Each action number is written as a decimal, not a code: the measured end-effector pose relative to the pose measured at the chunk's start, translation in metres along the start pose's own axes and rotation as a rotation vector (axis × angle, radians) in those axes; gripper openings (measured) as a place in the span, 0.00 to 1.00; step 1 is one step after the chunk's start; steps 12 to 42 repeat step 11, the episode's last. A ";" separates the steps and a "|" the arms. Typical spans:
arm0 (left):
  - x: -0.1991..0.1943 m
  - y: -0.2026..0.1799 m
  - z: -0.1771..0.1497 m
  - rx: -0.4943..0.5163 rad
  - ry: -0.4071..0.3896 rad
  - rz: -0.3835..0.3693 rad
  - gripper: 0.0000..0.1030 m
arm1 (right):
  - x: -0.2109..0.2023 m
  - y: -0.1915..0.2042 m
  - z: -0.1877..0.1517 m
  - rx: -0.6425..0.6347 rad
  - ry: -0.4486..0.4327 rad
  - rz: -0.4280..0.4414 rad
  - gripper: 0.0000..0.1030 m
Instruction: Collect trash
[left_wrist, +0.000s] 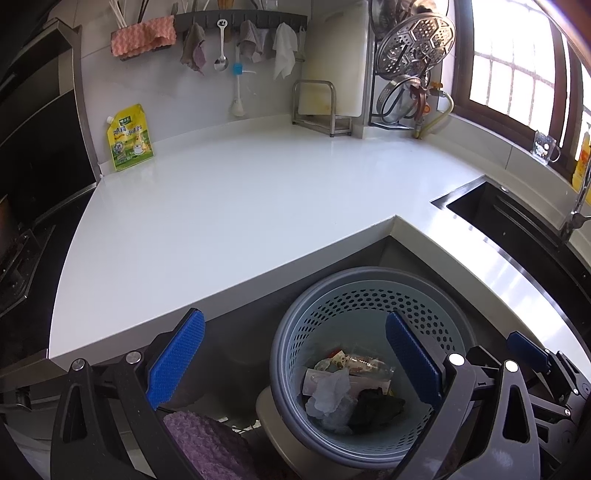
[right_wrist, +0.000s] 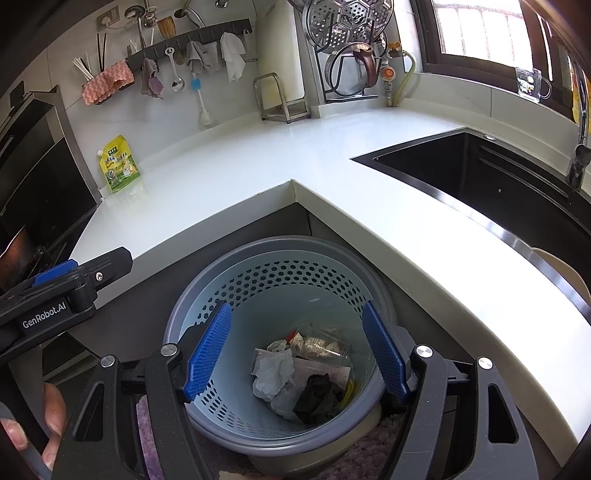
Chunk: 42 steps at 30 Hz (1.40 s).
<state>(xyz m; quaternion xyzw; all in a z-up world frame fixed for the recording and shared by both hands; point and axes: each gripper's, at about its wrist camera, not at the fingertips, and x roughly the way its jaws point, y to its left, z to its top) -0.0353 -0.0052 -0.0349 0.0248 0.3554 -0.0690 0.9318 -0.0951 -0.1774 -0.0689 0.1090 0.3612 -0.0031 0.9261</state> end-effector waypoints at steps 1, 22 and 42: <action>0.000 0.000 0.000 0.000 -0.001 -0.001 0.94 | 0.000 0.000 0.000 0.000 0.000 0.000 0.68; -0.001 0.000 -0.001 -0.001 0.002 -0.001 0.94 | -0.005 0.002 0.001 -0.001 -0.015 0.004 0.69; -0.001 0.000 -0.001 -0.001 0.002 -0.001 0.94 | -0.005 0.002 0.001 -0.001 -0.015 0.004 0.69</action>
